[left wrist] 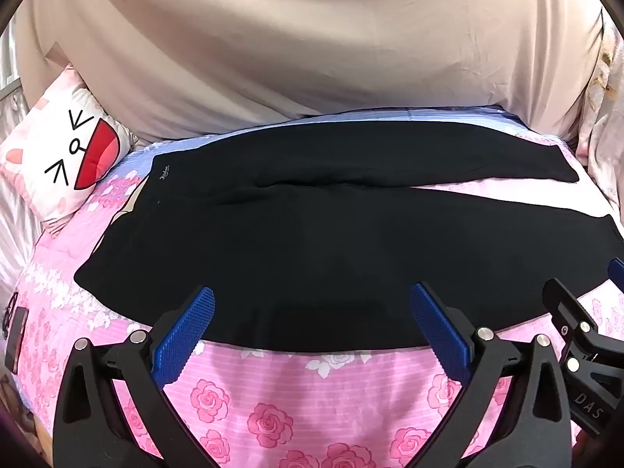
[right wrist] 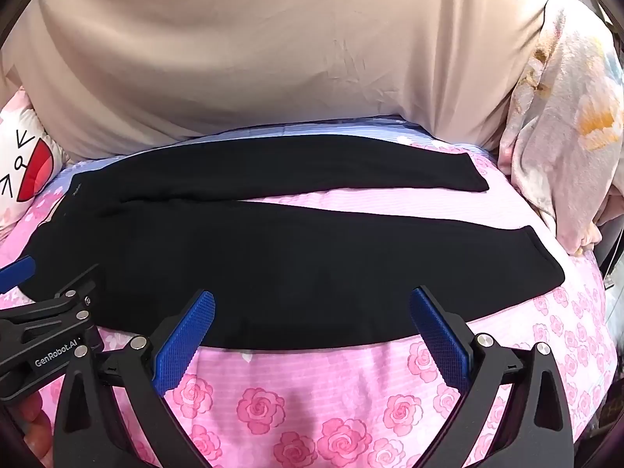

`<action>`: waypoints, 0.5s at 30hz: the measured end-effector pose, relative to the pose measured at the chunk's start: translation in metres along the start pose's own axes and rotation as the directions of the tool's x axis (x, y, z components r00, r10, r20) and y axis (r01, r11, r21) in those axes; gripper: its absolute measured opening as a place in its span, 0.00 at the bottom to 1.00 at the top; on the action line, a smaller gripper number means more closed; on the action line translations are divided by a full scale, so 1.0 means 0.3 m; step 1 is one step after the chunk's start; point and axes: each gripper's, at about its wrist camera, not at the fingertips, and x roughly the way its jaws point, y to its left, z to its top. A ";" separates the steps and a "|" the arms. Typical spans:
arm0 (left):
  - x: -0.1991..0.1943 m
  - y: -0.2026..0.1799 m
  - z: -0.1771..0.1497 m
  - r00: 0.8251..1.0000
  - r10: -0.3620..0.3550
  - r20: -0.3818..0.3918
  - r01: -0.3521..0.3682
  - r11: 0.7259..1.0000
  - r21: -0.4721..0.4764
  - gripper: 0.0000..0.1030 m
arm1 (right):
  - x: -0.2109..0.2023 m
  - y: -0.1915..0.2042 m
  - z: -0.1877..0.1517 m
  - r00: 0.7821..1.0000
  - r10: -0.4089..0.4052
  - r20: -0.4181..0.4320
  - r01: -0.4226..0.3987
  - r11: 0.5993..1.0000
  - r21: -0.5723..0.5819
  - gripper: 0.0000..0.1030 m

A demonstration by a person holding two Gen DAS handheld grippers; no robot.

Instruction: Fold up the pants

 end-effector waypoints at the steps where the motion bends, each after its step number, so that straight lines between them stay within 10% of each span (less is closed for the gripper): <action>1: 0.001 0.000 0.000 1.000 0.001 -0.001 -0.001 1.000 0.001 0.95 | 0.000 0.001 -0.001 1.000 0.000 0.000 0.000 1.000 0.001 0.95; 15: 0.016 -0.009 0.004 1.000 0.007 -0.010 -0.007 1.000 0.003 0.95 | 0.012 -0.012 -0.006 1.000 -0.001 -0.010 0.001 1.000 -0.005 0.95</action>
